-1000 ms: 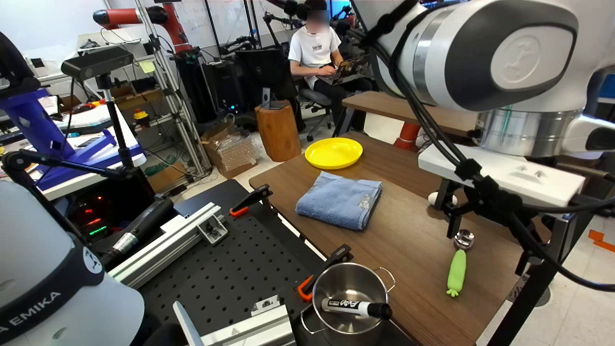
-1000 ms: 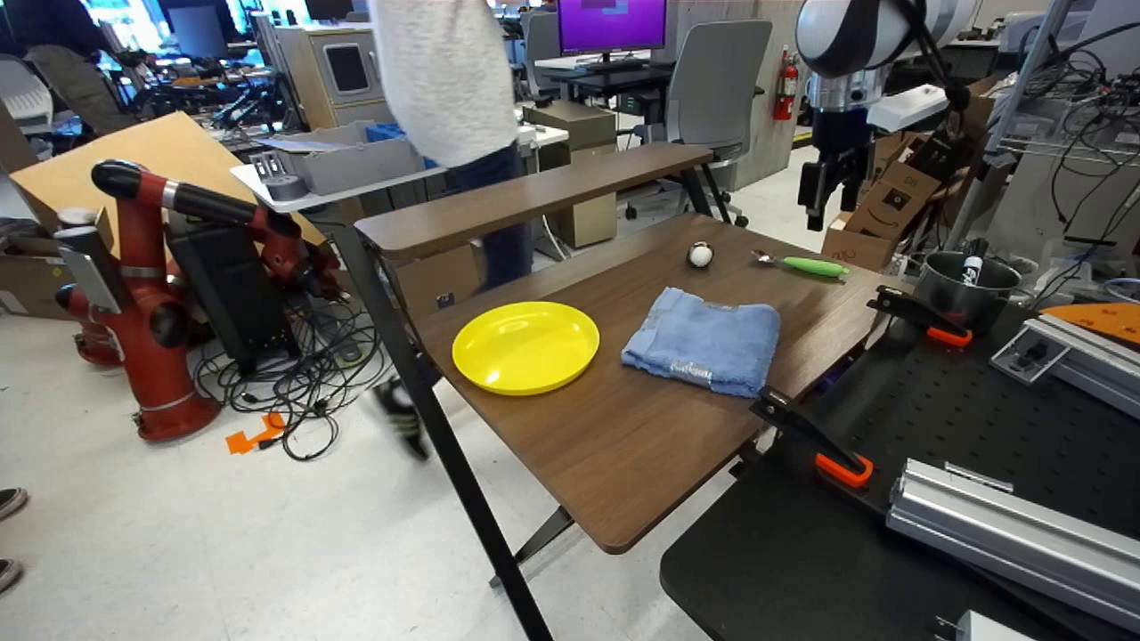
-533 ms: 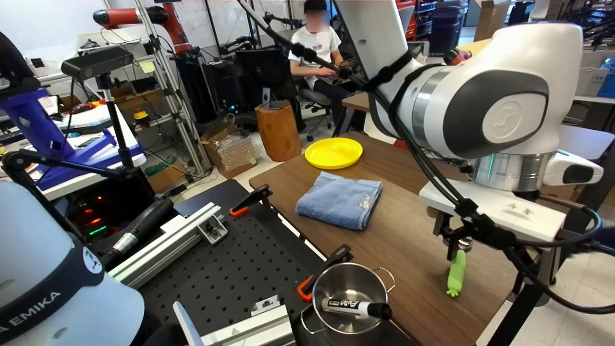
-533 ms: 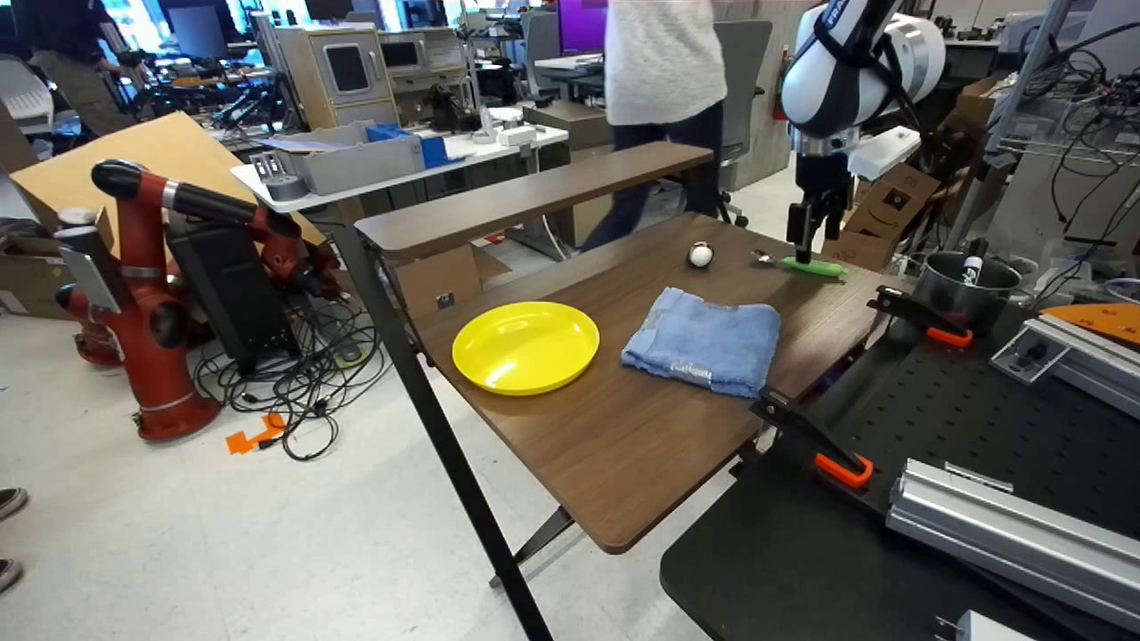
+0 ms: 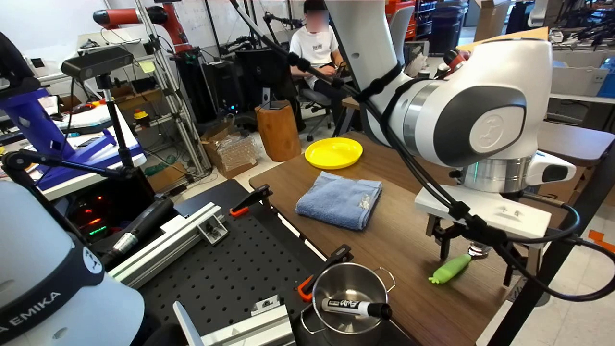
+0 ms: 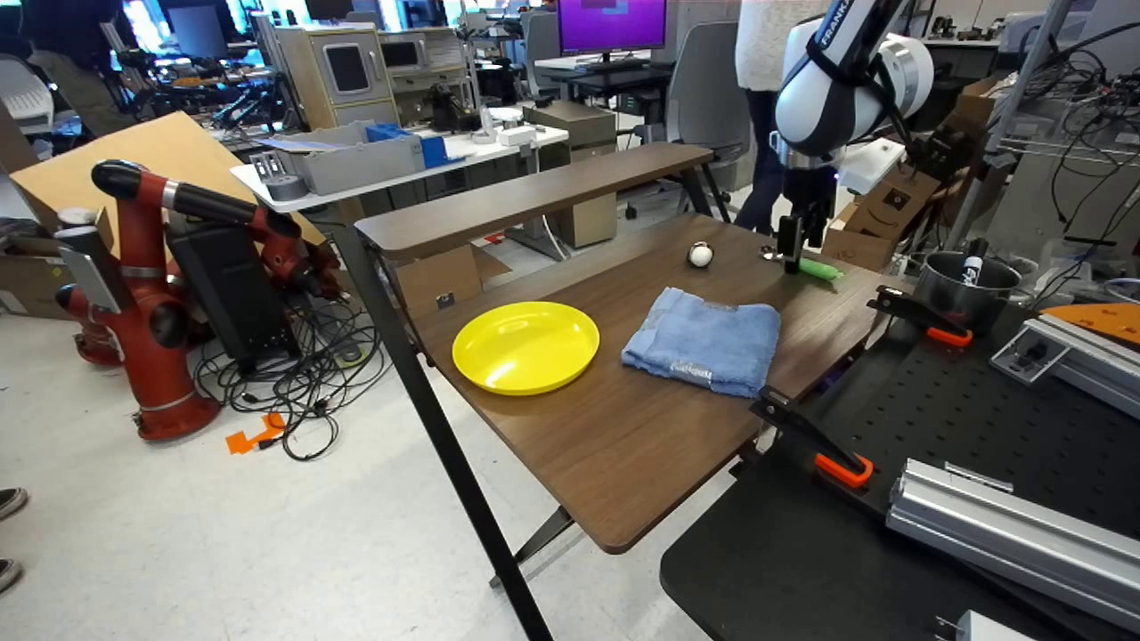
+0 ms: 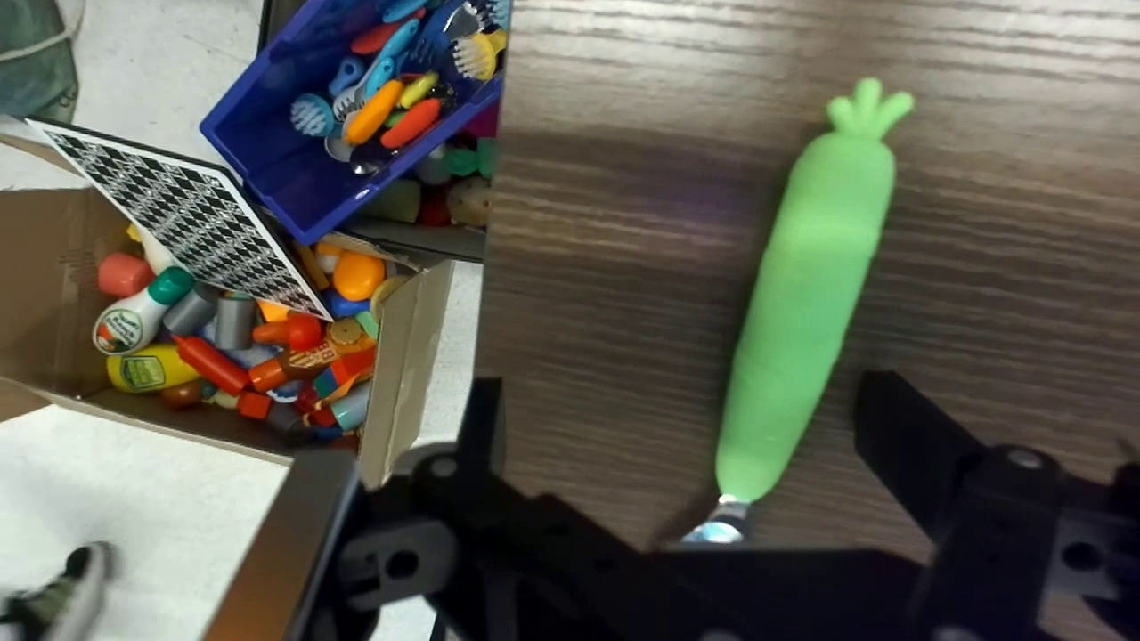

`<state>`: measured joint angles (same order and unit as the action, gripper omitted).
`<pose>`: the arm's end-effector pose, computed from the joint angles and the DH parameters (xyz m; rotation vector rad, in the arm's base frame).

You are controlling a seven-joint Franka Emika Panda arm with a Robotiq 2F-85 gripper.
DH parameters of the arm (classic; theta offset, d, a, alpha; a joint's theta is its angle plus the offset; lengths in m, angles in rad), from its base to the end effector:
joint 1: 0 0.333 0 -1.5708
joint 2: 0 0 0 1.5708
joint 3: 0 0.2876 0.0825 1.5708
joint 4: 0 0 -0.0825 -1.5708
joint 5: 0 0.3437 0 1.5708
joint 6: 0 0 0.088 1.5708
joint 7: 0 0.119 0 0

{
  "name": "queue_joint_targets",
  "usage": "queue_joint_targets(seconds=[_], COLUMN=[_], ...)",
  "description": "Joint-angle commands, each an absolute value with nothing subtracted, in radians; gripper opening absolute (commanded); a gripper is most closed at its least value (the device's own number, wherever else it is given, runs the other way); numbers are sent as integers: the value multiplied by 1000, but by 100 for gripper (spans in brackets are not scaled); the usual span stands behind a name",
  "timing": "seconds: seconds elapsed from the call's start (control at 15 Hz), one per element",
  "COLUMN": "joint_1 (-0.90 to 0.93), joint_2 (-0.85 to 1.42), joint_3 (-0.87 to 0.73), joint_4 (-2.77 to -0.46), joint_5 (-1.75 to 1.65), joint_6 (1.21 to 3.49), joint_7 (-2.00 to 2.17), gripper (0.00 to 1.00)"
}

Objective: Move the spoon to the middle of the desk

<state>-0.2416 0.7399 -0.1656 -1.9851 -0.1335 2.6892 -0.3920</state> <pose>0.5098 -0.2195 0.0916 2.9874 0.2201 -0.1427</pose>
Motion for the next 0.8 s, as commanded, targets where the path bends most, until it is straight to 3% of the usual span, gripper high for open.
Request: queue_joint_targets(seconds=[0.0,0.07,0.13,0.27,0.73], joint_1=[-276,-275,-277,-282,-290], joint_2=[761,762,761,759,757], joint_3=[-133,-131,-128,-119,-112], joint_4=[-1973,-1973,-1973,-1973,-1958], joint_5=[-167,-167,-165,-163,-162], joint_6=[2725,2725,2723,2722,2710], joint_7=[-418,-421,-423,-432,-447], gripper=[100,100,75,66,13])
